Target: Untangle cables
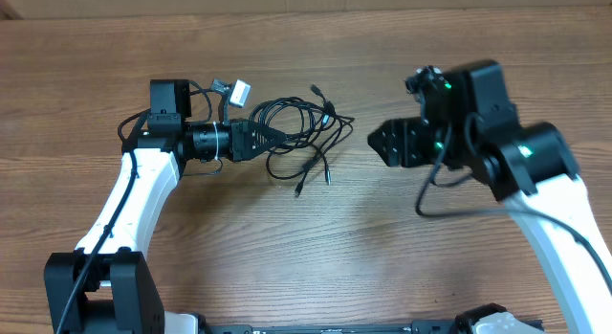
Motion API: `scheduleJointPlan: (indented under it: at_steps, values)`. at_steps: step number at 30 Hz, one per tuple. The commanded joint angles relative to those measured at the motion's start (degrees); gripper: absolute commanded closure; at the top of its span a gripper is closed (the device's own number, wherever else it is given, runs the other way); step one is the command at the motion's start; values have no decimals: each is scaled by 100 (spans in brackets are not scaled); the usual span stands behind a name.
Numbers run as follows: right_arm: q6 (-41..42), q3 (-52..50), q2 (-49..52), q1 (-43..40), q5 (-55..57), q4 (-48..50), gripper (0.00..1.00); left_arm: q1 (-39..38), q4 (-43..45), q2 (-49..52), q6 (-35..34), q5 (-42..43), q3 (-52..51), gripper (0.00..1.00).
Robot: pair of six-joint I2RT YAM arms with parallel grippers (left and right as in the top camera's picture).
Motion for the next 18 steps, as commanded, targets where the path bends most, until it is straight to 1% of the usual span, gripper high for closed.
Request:
scheduleJointPlan:
  at_steps: [1,4,8,12,16,18]
  values:
    - [-138,96,-457,20,70,-238,28,57,13,-26,-691,-380,144,96]
    - [-302,96,-844,20,74,-396,28,48,-114,-85,-691,-846,157,96]
    - [-435,96,-1351,20,74,-446,27,0,-588,-345,-693,-1598,179,96]
    - [-431,96,-1805,20,50,-448,22,-179,-1115,-745,-691,-2118,350,96]
    - [-411,94,-2118,20,-79,-542,12,-581,-2094,-1180,-629,-3130,841,96]
    - [-415,83,-2159,20,-192,-647,12,-861,-2693,-1281,-400,-3604,1231,96]
